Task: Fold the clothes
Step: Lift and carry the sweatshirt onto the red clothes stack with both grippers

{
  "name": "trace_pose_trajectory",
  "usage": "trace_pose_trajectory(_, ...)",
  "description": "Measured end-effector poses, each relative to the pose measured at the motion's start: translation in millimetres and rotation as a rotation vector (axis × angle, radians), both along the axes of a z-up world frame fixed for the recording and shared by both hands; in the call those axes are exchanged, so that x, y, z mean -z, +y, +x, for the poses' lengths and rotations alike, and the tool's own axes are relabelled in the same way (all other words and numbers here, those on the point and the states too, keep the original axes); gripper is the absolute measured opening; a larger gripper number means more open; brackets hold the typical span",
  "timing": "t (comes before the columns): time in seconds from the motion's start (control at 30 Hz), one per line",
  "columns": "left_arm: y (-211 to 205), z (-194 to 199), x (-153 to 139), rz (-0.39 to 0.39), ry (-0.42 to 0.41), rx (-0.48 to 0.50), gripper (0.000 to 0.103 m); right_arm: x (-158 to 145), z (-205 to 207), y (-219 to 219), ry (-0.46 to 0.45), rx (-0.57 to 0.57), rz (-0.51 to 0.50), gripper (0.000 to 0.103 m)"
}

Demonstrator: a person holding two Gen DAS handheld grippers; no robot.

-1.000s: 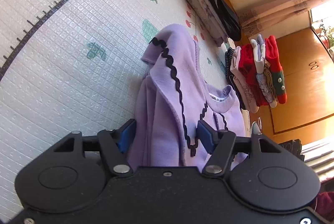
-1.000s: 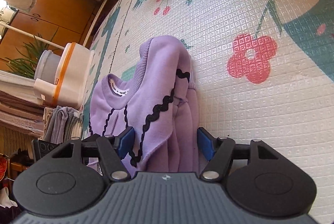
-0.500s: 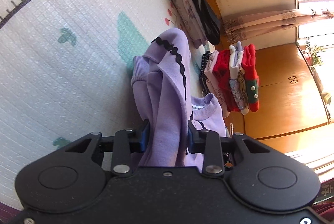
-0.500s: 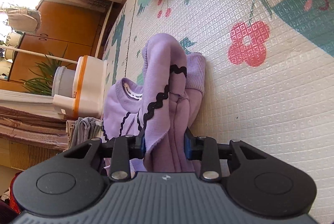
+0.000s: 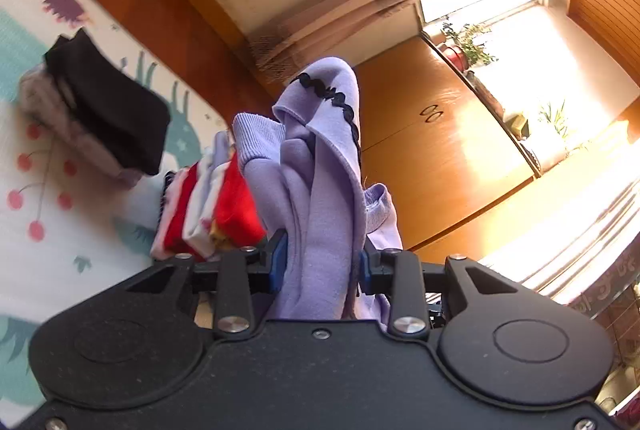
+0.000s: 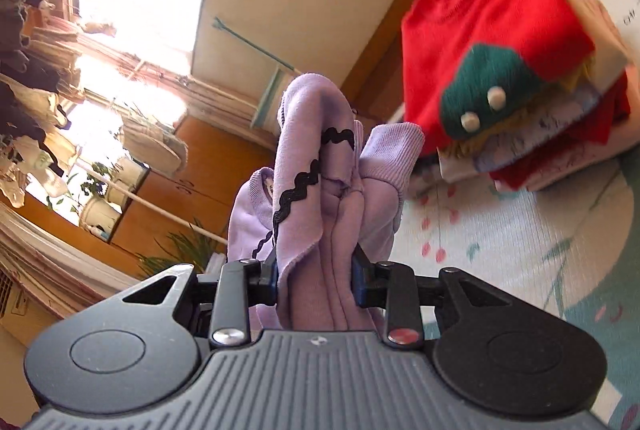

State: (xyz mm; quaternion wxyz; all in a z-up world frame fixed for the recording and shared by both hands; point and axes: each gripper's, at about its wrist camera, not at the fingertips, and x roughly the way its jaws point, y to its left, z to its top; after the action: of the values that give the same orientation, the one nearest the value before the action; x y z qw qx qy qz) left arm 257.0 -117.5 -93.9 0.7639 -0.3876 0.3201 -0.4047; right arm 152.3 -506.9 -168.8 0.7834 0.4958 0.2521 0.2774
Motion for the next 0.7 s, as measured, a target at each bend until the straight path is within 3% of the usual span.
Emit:
trace_pose_trajectory(0.2, -83, 76, -51, 0.050, -0.114, 0.066, 0.032, -40, 53, -80, -0.101, 0.171, 0.053, 0.034)
trace_pose_trajectory(0.3, -113, 104, -48, 0.064, -0.105, 0.054, 0.032, -45, 81, -113, -0.102, 0.230, 0.100, 0.034)
trace_pose_trajectory(0.4, -129, 130, -17, 0.095, -0.038, 0.023, 0.032, -41, 110, -133, -0.081, 0.288, 0.099, 0.034)
trace_pose_trajectory(0.47, -140, 147, 23, 0.183, 0.051, 0.009, 0.034, -19, 124, -143, -0.033, 0.328, 0.097, 0.034)
trace_pose_trajectory(0.53, -150, 161, 75, 0.313, 0.248, -0.009, 0.039, 24, 138, -146, 0.085, 0.367, 0.080, 0.034)
trace_pose_trajectory(0.6, -143, 157, 98, 0.289, 0.282, -0.054, 0.044, 72, 144, -144, 0.213, 0.393, 0.079, 0.036)
trace_pose_trajectory(0.7, -134, 155, 100, 0.248, 0.279, -0.075, 0.045, 96, 146, -134, 0.194, 0.399, 0.103, 0.039)
